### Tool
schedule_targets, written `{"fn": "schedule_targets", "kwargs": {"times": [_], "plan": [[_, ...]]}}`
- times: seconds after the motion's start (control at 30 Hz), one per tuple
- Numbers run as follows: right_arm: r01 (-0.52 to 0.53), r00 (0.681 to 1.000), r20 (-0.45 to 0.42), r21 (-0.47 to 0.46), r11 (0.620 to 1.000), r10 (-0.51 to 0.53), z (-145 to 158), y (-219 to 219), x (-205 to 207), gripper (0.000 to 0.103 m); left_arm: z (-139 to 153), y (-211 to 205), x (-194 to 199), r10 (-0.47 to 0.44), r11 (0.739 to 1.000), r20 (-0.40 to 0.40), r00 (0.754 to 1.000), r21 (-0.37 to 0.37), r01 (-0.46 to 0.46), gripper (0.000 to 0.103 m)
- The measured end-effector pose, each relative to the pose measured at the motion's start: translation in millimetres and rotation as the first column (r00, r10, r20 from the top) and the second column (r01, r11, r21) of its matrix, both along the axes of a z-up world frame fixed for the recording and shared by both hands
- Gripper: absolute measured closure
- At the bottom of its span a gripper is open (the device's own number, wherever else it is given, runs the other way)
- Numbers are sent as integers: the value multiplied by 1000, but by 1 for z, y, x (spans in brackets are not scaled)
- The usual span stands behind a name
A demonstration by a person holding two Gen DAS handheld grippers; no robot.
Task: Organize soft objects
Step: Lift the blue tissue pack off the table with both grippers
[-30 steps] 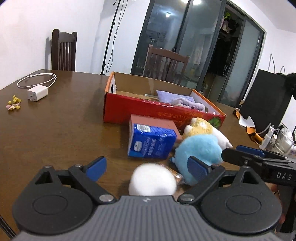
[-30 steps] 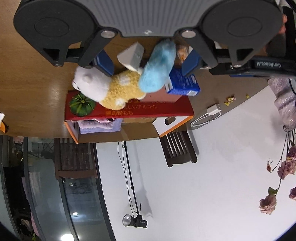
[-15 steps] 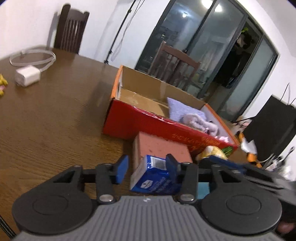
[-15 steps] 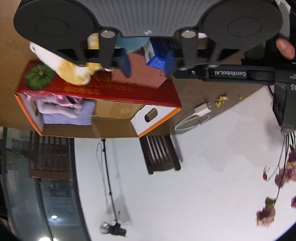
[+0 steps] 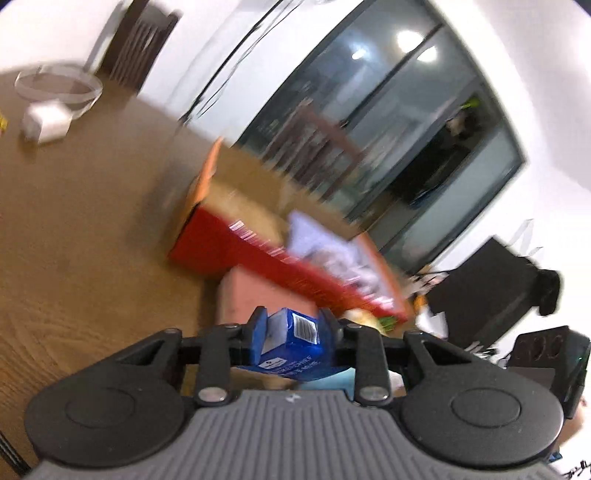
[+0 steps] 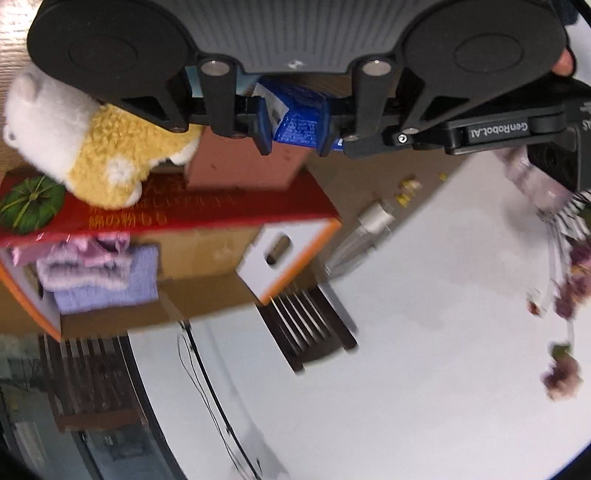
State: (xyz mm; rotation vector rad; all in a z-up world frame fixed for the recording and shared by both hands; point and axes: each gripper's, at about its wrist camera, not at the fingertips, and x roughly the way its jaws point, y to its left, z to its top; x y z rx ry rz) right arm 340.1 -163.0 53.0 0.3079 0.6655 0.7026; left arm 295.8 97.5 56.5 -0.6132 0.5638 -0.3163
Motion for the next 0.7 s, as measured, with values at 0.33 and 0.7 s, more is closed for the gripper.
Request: {"fn": "schedule_targets", "kwargs": {"times": [0.33,0.7], "plan": [[41,995,88,-41,998,-37,21,-57,-133,77,-4,-57,-90,-138,990,14,990,20,137,72],[51,997,57,-21,998,-50,-30,-98,-199,73,-33,-75,-134,-251,967,-26,968,38,252,59]]}}
